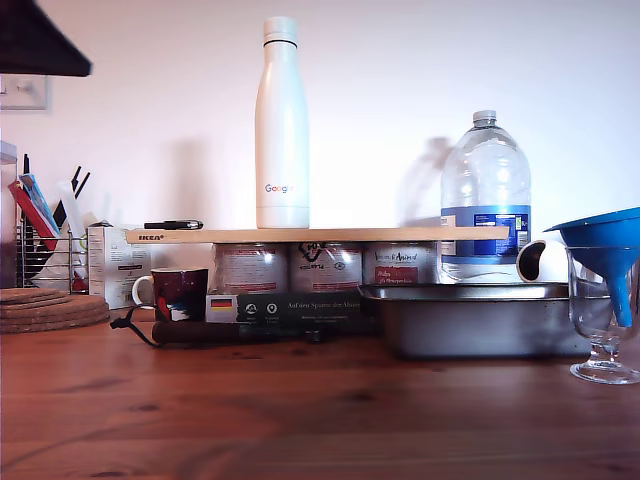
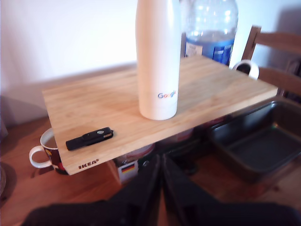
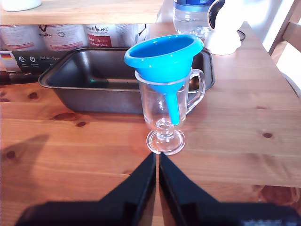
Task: Pick up the water bottle and place it on the shelf at the back
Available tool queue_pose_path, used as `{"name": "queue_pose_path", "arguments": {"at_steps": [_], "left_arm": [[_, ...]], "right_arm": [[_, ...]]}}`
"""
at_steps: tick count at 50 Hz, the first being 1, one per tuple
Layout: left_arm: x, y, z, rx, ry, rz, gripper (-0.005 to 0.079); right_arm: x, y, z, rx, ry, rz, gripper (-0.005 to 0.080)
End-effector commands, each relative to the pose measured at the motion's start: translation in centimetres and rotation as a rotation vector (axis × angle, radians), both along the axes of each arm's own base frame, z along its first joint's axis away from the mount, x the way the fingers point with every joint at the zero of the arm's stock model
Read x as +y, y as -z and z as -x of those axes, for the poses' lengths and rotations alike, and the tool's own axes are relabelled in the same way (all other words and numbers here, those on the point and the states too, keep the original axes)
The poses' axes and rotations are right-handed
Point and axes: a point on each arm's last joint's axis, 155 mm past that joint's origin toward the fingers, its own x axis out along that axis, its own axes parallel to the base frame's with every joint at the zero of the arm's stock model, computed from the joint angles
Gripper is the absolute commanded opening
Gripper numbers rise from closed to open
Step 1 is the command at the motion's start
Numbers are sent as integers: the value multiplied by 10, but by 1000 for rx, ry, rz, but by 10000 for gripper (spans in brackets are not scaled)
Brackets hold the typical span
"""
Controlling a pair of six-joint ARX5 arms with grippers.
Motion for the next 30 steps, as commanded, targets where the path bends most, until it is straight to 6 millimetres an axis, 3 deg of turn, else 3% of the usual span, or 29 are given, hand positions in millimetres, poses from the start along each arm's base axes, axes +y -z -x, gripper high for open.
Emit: {"name": "queue_pose_path", "arguments": {"at_steps": [1, 30], "left_arm": [[3, 18, 5, 29, -14, 2, -20], [44, 81, 33, 56, -168, 108, -20]], "right_arm": [[1, -2, -1, -12, -2, -3, -12], [1, -2, -1, -12, -2, -3, -12]]}}
